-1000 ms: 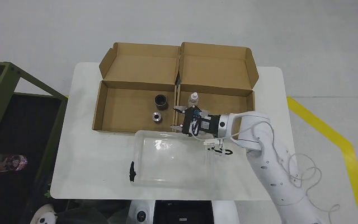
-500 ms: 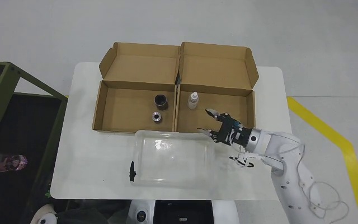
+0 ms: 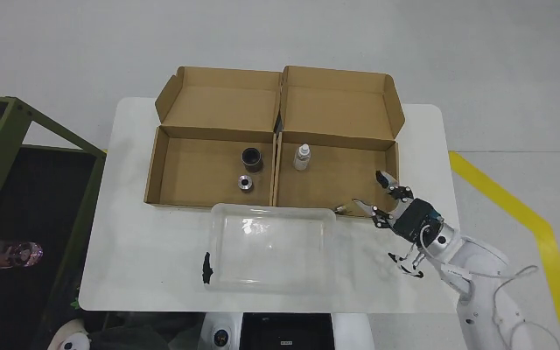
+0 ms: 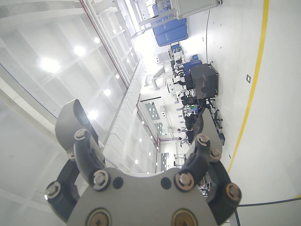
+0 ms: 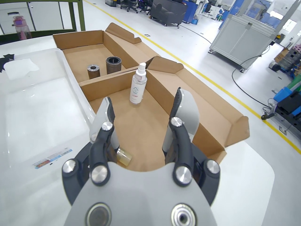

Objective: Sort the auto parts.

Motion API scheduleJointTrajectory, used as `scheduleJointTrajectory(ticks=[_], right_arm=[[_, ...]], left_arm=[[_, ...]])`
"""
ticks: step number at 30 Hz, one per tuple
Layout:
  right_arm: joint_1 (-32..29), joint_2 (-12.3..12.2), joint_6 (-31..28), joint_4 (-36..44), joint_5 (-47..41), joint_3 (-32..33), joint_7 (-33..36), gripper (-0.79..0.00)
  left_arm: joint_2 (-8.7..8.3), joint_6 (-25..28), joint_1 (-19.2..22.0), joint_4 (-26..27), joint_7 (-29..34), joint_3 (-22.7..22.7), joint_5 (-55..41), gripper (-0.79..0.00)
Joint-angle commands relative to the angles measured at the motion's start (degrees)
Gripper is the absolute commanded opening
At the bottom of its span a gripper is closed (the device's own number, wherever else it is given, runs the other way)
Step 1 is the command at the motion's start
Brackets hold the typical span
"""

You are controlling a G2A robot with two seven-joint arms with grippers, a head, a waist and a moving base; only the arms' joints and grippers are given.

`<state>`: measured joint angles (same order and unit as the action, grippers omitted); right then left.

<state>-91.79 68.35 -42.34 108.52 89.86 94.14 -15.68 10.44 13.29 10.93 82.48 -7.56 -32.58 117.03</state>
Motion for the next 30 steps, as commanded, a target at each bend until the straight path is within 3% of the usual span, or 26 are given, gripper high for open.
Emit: scheduleJointTrajectory(ticks=[1,7,8,20,30], right_arm=[[-1.32,-0.10,1.15,-0.21,-0.17,0.91,-1.39,-0.317],[-5.67,-0.37,4.67,-0.12,-0.93,4.15,-5.25,-0.277],[-6.50,-0.41,5.23,-0.05,-1.00,4.72,-5.88,-0.231],[-13.27,-0.66,9.48,-1.14,-1.37,7.97,-9.44,0.000],[-14.51,-0.90,9.57,-1.88,-3.46,9.32,-9.96,0.000]], left_arm=[[0.00,0.00,0.00,0.00,0.00,0.00,0.00,0.000],[0.00,0.00,0.00,0.00,0.00,0.00,0.00,0.000],[0.00,0.00,0.00,0.00,0.00,0.00,0.00,0.000],[0.00,0.00,0.00,0.00,0.00,0.00,0.00,0.000],[0.00,0.00,0.00,0.00,0.00,0.00,0.00,0.000]])
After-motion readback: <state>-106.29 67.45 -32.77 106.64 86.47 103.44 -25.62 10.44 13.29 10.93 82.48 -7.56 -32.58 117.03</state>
